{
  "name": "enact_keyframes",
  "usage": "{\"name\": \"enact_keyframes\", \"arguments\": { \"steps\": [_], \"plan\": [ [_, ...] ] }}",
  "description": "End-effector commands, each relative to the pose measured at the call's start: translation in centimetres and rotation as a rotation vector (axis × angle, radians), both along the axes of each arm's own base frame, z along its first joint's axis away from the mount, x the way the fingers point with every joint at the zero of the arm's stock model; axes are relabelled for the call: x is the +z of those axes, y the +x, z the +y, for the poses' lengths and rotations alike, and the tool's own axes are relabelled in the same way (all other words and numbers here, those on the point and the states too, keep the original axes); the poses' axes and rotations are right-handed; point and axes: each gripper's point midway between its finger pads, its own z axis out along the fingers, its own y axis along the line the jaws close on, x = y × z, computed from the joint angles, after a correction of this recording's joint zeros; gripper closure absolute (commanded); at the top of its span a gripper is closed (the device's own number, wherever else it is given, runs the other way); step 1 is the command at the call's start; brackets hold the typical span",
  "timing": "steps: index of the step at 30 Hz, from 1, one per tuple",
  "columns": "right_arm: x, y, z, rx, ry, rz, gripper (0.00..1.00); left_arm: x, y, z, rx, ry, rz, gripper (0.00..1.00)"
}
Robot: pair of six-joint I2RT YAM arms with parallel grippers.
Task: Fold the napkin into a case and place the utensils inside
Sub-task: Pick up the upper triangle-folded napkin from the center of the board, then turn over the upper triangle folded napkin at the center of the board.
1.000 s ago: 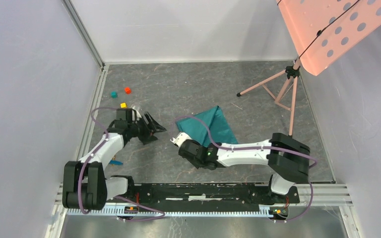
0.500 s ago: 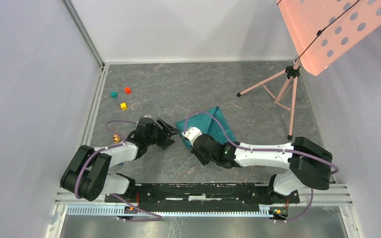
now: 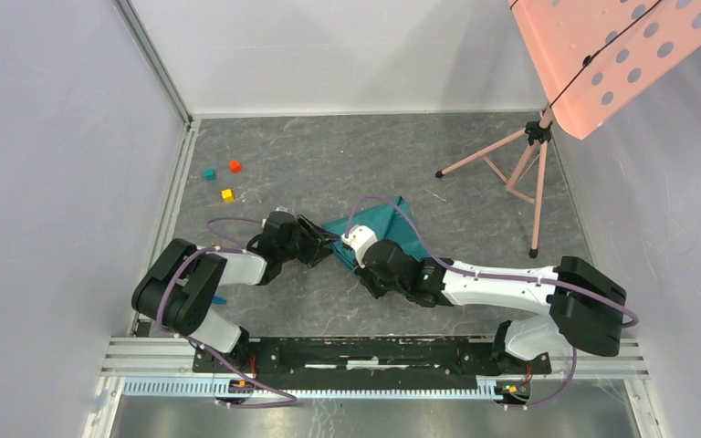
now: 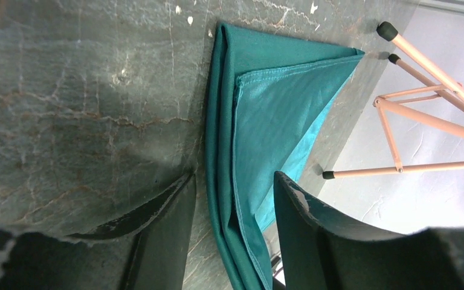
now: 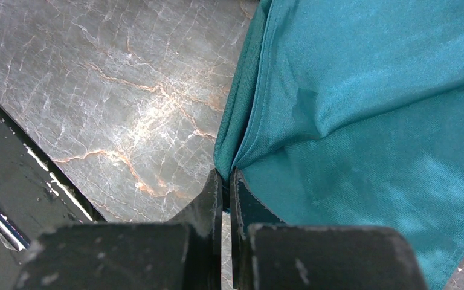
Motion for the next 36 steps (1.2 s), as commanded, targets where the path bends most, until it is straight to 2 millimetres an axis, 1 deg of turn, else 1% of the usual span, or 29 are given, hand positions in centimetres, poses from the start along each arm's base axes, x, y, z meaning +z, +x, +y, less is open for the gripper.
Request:
{"name": "enact_keyframes", "arguments": {
  "steps": [1, 5, 8, 10, 12, 13, 15, 16, 18, 19, 20, 21, 22, 23, 24, 25, 26, 27, 28, 29, 30, 32, 33, 34, 35, 36],
  "plan": [
    [1.5, 0.2, 0.5, 0.010, 0.058, -0.026, 1.00, -1.9, 0.7, 0.6, 0.036, 0.064, 0.022, 0.46],
    [1.3, 0.2, 0.4, 0.013, 0.052, -0.022, 1.00, -2.6, 1.2, 0.1, 0.017, 0.060, 0.025, 0.56],
    [1.2, 0.0, 0.5, 0.026, 0.053, -0.016, 1.00, -2.5, 1.5, 0.1, 0.017, 0.069, 0.013, 0.65],
    [1.1, -0.3, 0.6, 0.048, 0.053, -0.010, 1.00, -2.2, 1.8, 0.3, 0.015, 0.082, 0.003, 0.75],
    [1.0, -0.7, 0.8, 0.083, 0.048, -0.001, 1.00, -1.4, 2.2, 0.8, 0.018, 0.101, -0.012, 0.89],
    [0.9, -1.0, 1.1, 0.105, 0.052, 0.006, 1.00, -1.2, 2.0, 1.2, 0.019, 0.121, -0.003, 0.97],
    [1.1, -2.0, 1.9, 0.180, 0.076, 0.021, 1.00, -0.5, 1.8, 2.6, 0.029, 0.168, 0.022, 0.98],
    [1.3, -2.5, 2.5, 0.221, 0.086, 0.023, 1.00, 0.2, 1.7, 3.6, 0.047, 0.186, 0.038, 0.98],
    [1.9, -4.1, 4.1, 0.325, 0.110, 0.039, 1.00, 0.9, -0.3, 6.3, 0.084, 0.236, 0.141, 0.98],
    [2.5, -5.2, 5.3, 0.391, 0.136, 0.061, 1.00, 1.7, -0.8, 7.6, 0.106, 0.261, 0.163, 0.98],
    [3.1, -6.3, 6.5, 0.455, 0.169, 0.086, 1.00, 2.7, -2.0, 9.3, 0.140, 0.309, 0.200, 0.98],
    [4.0, -7.4, 7.9, 0.513, 0.214, 0.105, 1.00, 4.3, -2.7, 11.0, 0.192, 0.365, 0.203, 0.98],
    [5.4, -8.8, 9.7, 0.585, 0.283, 0.126, 1.00, 5.7, -3.9, 12.9, 0.239, 0.432, 0.234, 0.98],
    [6.5, -10.2, 10.9, 0.652, 0.332, 0.161, 1.00, 7.1, -5.4, 15.0, 0.296, 0.504, 0.257, 0.98],
    [8.0, -11.6, 12.4, 0.720, 0.390, 0.178, 1.00, 9.3, -6.0, 16.3, 0.345, 0.537, 0.238, 0.98],
    [9.6, -13.1, 13.5, 0.792, 0.448, 0.204, 1.00, 11.2, -7.2, 18.0, 0.394, 0.589, 0.232, 0.98],
    [11.3, -14.4, 14.6, 0.847, 0.500, 0.215, 1.00, 13.4, -7.8, 19.2, 0.431, 0.628, 0.199, 0.98],
    [12.9, -15.6, 15.3, 0.901, 0.553, 0.233, 1.00, 15.5, -8.0, 20.0, 0.454, 0.650, 0.156, 0.98],
    [14.3, -16.5, 15.7, 0.940, 0.601, 0.251, 1.00, 17.2, -8.3, 20.6, 0.465, 0.675, 0.120, 0.98],
    [15.6, -17.1, 15.8, 0.966, 0.655, 0.266, 1.00, 19.1, -8.3, 21.1, 0.470, 0.695, 0.074, 0.98],
    [16.9, -17.5, 15.7, 0.982, 0.714, 0.291, 1.00, 20.6, -8.2, 21.5, 0.478, 0.710, 0.047, 0.98],
    [17.9, -17.4, 14.7, 0.979, 0.797, 0.338, 1.00, 22.2, -7.1, 21.6, 0.462, 0.744, 0.000, 0.98],
    [17.5, -16.9, 14.3, 0.955, 0.813, 0.374, 1.00, 22.1, -5.9, 21.2, 0.434, 0.750, -0.006, 0.98],
    [16.7, -16.3, 13.7, 0.928, 0.826, 0.406, 1.00, 21.7, -4.6, 20.5, 0.380, 0.760, -0.004, 0.98],
    [15.8, -15.8, 12.9, 0.901, 0.836, 0.461, 1.00, 21.1, -3.1, 19.2, 0.313, 0.753, -0.012, 0.98],
    [15.0, -15.0, 12.1, 0.869, 0.863, 0.489, 1.00, 20.0, -1.6, 18.1, 0.265, 0.763, 0.005, 0.98]
  ]
}}
